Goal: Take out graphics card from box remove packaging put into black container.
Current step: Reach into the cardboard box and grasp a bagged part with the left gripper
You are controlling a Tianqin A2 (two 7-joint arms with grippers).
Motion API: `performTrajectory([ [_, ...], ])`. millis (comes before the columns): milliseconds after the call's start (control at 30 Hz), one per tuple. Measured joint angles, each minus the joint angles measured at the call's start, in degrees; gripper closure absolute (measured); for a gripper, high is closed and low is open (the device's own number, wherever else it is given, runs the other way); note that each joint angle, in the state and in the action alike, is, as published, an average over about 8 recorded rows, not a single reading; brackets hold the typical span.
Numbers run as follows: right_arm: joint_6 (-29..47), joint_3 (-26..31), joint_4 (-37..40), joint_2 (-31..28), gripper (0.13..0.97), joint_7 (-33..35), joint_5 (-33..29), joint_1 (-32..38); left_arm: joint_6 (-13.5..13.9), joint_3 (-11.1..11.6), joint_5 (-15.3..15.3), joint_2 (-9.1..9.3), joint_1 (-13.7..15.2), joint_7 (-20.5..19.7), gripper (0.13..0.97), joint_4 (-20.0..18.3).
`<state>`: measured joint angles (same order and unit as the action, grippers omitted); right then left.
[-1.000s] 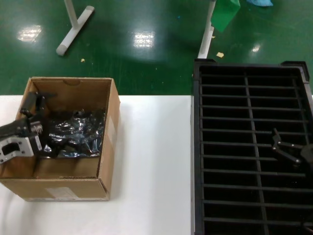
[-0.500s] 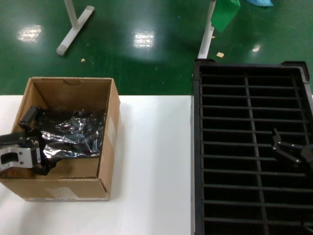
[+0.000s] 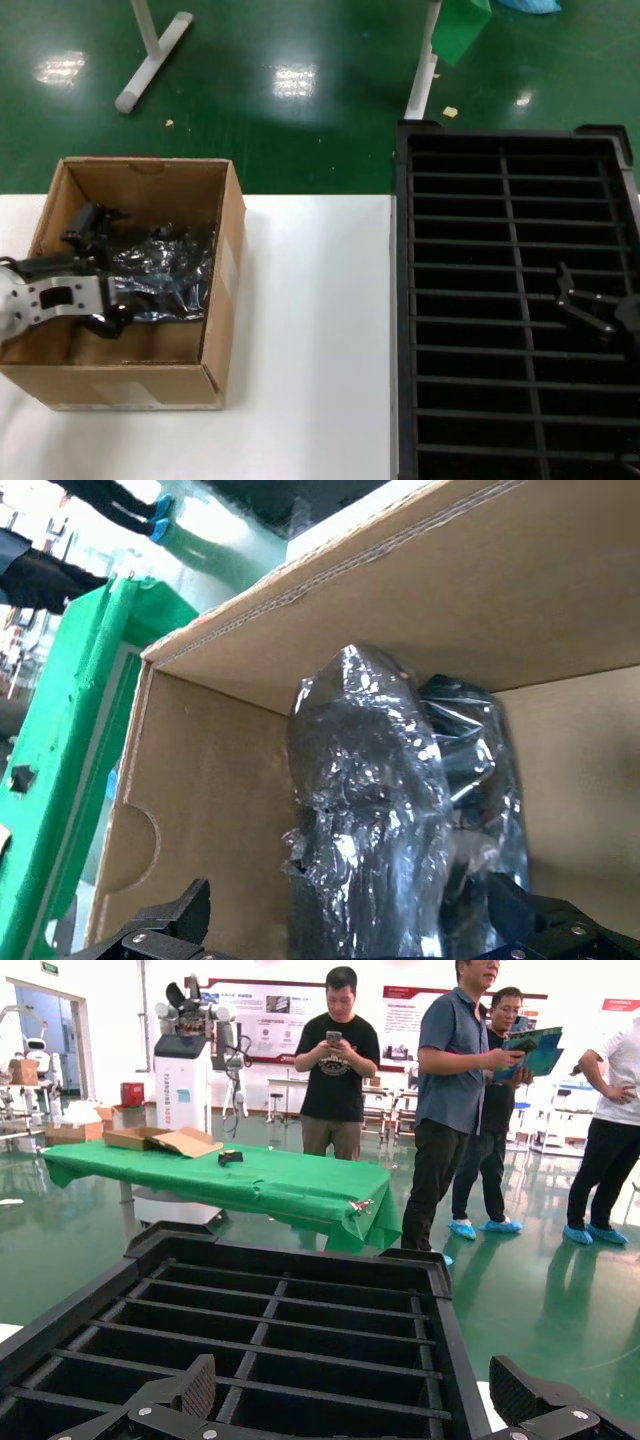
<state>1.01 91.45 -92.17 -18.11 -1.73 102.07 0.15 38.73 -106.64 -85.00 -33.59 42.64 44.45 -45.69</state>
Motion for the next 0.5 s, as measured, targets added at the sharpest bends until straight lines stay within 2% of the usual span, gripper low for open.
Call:
performTrajectory([
  [267,0.0,0.0,0.0,0.0,0.129,0.0,0.0,0.0,-2.78,-0.82,-0.68,3.17,2.74,2.57,0.132,5.23],
  [500,0.0,0.0,0.0,0.0,0.129,0.0,0.0,0.0,-4.69,-0.98,-1.47,4.7,4.02,5.18,0.132,7.77],
])
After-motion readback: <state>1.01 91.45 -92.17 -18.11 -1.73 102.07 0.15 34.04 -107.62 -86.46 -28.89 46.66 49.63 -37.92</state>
